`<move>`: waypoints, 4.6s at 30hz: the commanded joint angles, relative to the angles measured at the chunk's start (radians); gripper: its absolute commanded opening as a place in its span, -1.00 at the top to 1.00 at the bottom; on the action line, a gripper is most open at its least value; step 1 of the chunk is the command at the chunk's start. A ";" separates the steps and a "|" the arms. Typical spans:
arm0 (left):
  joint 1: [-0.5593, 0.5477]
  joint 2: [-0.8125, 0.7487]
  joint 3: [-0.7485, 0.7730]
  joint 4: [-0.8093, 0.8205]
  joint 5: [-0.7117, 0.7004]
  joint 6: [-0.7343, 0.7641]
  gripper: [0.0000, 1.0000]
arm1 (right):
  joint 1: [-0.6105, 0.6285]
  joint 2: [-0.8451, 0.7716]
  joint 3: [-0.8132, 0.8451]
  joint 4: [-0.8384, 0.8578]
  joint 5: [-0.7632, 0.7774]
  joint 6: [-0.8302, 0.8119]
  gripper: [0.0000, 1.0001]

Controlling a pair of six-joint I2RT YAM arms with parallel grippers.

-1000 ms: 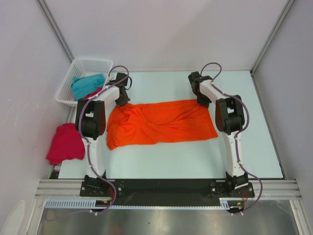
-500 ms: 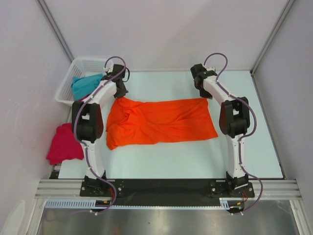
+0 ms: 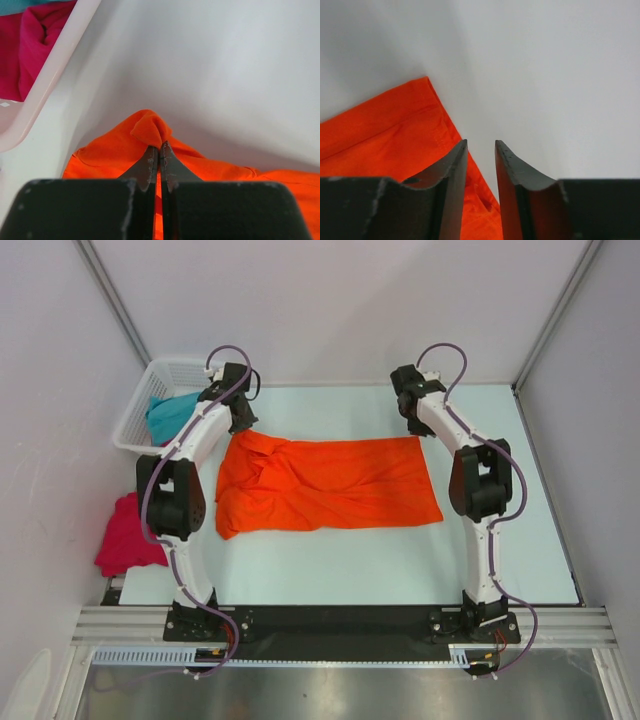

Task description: Fold and stack the t-shirts

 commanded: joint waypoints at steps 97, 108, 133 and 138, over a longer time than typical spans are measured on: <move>-0.008 -0.233 -0.071 -0.043 0.054 0.061 1.00 | -0.004 0.297 0.152 0.166 -0.182 -0.053 0.53; -0.010 -0.229 -0.062 -0.043 0.060 0.059 1.00 | -0.007 0.186 0.018 0.242 -0.175 -0.039 1.00; -0.008 -0.418 -0.161 -0.079 0.038 0.052 1.00 | 0.098 -0.182 -0.284 0.299 0.010 -0.033 1.00; -0.010 -0.493 -0.233 -0.084 0.060 0.052 1.00 | 0.159 -0.264 -0.391 0.288 0.031 -0.023 1.00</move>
